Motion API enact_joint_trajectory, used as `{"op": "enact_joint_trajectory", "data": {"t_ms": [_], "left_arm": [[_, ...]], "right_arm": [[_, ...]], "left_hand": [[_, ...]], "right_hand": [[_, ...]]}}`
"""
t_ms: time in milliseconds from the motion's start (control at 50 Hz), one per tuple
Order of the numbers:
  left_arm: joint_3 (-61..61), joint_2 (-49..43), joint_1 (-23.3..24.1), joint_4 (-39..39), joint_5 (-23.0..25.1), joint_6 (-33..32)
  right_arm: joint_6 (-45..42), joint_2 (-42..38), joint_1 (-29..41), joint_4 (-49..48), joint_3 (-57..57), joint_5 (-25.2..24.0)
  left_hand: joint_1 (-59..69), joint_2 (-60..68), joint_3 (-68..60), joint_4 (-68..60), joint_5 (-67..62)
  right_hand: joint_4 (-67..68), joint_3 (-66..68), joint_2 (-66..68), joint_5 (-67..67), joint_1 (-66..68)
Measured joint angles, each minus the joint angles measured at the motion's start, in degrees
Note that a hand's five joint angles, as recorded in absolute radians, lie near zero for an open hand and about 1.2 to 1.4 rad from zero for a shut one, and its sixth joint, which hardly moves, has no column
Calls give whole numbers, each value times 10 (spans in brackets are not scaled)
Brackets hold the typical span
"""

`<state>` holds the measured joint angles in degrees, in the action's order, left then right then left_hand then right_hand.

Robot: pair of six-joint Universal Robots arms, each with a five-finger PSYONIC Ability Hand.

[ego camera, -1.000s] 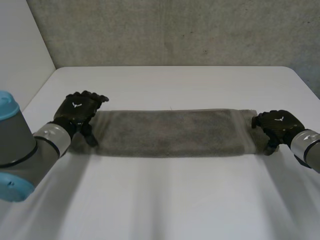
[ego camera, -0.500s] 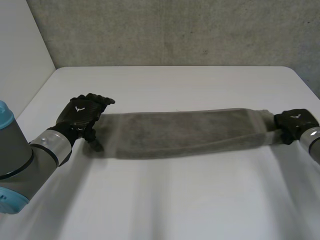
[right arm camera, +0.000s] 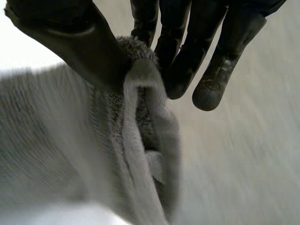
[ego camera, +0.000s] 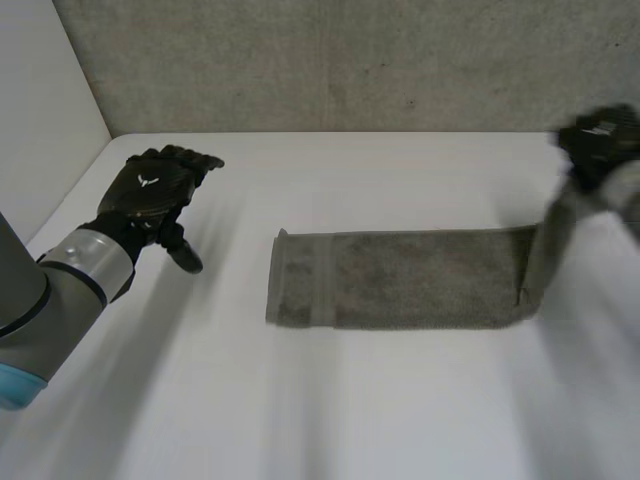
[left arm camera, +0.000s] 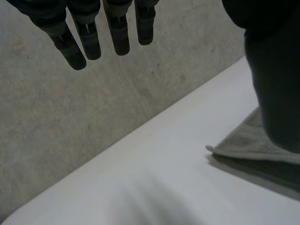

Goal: Fold the towel.

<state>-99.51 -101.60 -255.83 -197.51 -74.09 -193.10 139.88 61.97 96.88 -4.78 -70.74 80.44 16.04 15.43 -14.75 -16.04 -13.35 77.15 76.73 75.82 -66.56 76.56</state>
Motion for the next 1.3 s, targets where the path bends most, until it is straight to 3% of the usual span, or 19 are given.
{"op": "enact_joint_trajectory", "data": {"t_ms": [40, 220, 360, 400, 480, 520, 620, 840, 1000, 1200, 1280, 1300], "left_arm": [[11, 0, 7, 0, -1, 5], [36, -7, 32, 0, -20, 18], [48, -25, 49, -1, -30, 19], [53, -32, 54, -1, -31, 20], [64, -47, 64, -1, -33, 21], [69, -52, 68, -1, -34, 21], [86, -65, 85, -1, -43, 22], [136, -103, 152, -1, -64, 28], [145, -134, 186, -1, -76, 29], [140, -144, 190, -1, -87, 30], [137, -142, 190, 0, -87, 30], [136, -141, 190, 0, -87, 30]], "right_arm": [[7, -3, 76, -6, 10, -1], [-41, -91, 292, -57, 32, -4], [-112, -159, 359, -71, 40, -13], [-125, -175, 366, -70, 41, -24], [-120, -180, 364, -69, 33, -48], [-109, -173, 361, -69, 26, -56], [-54, -124, 337, -69, -1, -65], [140, 18, 191, -37, -115, -63], [141, 30, 113, -22, -209, -65], [94, -5, 82, -53, -256, -63], [74, -21, 84, -63, -247, -46], [67, -25, 85, -63, -244, -39]], "left_hand": [[0, 0, 0, 0, 0], [0, 0, 0, 0, 0], [0, 0, 0, 0, 0], [0, 0, 0, 0, 0], [0, 0, 0, 0, 0], [0, 0, 0, 0, 0], [0, 0, 0, 0, 0], [0, 0, 0, 0, 0], [0, 0, 0, 0, 0], [0, 0, 0, 0, 0], [0, 0, 0, 0, 0], [0, 0, 0, 0, 0]], "right_hand": [[0, 2, 0, 0, 0], [0, 2, 0, 0, 0], [-17, -13, -8, 13, -13], [-163, -158, -153, 160, -167], [-524, -519, -533, 543, -533], [-609, -604, -602, 622, -602], [-623, -627, -616, 634, -632], [-623, -627, -616, 633, -633], [-511, -509, -502, 497, -509], [-241, -236, -233, 237, -234], [-17, -14, -26, 14, -25], [-4, -1, -25, -1, -18]]}}
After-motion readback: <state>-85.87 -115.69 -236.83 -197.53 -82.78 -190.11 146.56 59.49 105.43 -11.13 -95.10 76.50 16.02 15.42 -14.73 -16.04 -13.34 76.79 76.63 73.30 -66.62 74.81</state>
